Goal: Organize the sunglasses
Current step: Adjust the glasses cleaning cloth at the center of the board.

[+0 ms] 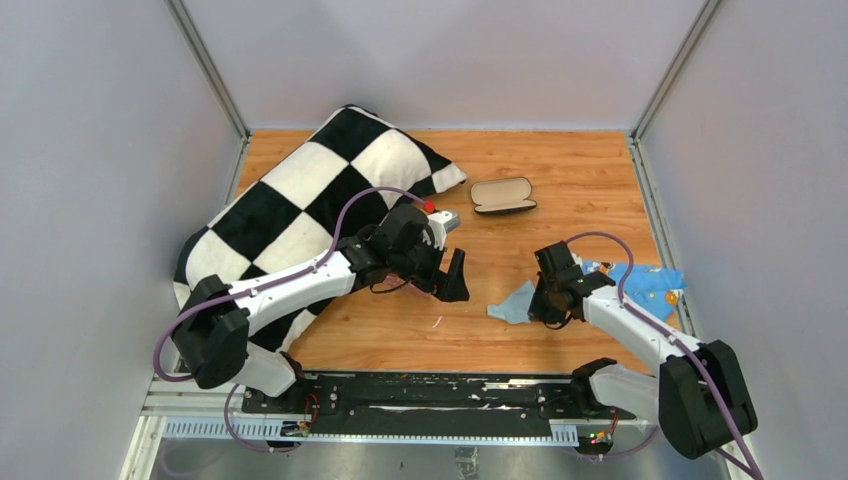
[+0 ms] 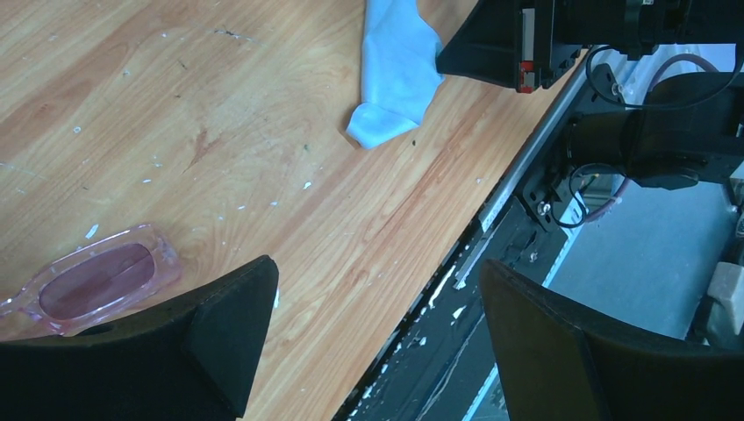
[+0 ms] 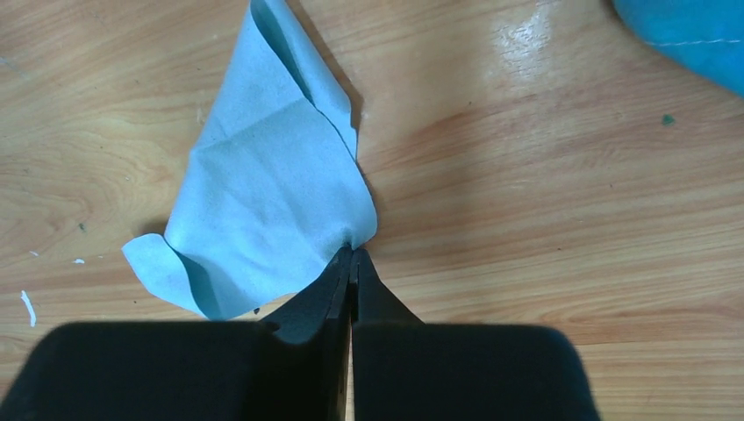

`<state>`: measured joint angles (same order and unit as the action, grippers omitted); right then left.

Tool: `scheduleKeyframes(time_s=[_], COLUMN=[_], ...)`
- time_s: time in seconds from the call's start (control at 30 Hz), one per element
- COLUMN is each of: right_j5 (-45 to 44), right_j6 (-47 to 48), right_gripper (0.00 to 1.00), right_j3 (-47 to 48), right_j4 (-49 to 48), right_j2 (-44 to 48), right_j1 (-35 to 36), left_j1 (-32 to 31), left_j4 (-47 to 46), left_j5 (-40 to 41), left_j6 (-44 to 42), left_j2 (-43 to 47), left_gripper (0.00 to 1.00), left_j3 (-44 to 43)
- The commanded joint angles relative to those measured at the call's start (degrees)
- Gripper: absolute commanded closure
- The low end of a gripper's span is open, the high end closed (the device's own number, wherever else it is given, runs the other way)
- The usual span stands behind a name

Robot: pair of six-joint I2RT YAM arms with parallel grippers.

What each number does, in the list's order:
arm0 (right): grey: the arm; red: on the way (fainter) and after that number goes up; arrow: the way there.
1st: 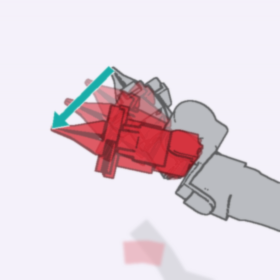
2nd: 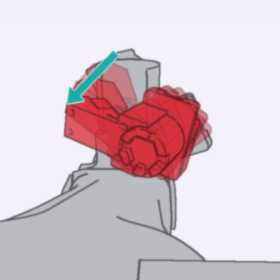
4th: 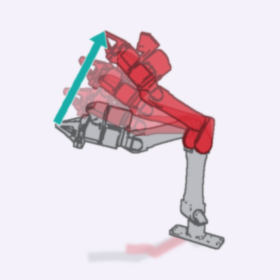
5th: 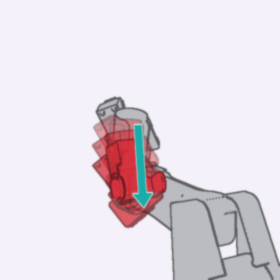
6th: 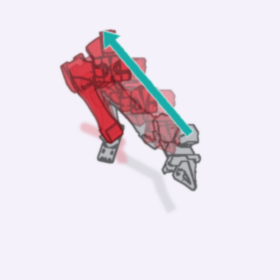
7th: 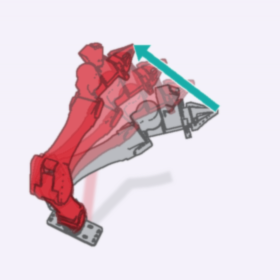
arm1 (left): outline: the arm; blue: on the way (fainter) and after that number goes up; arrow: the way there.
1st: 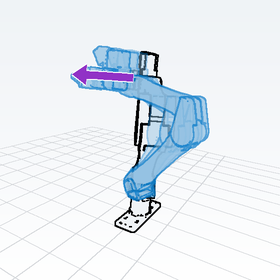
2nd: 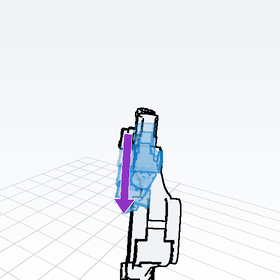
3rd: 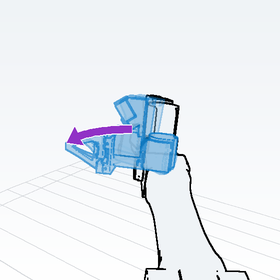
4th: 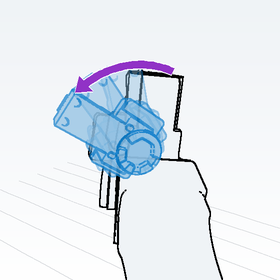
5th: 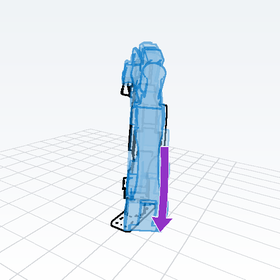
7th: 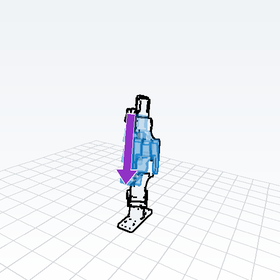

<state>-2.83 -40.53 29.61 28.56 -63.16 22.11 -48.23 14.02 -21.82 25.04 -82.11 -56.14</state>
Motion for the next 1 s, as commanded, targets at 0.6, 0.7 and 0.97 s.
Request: scheduleKeyframes(time_s=[0.6,0.7,0.97], right_j5=[1.94,3.67,4.25], right_j6=[2.49,2.48,2.72], right_gripper=[1.00,1.00,1.00], right_j3=[14.69,16.96,22.31], right_j4=[-0.94,-2.59,-4.59], right_j2=[-4.64,-6.22,-8.12], right_j1=[4.06,4.39,4.51], left_j1=[1.07,2.64,4.05], left_j4=[2.80,3.22,6.47], left_j5=[7.49,7.47,10.29], left_j6=[-0.30,1.12,2.08], left_j2=[3.58,4.08,1.93], left_gripper=[0.08,0.07,0.09], left_j3=[-2.06,-1.87,-4.22])
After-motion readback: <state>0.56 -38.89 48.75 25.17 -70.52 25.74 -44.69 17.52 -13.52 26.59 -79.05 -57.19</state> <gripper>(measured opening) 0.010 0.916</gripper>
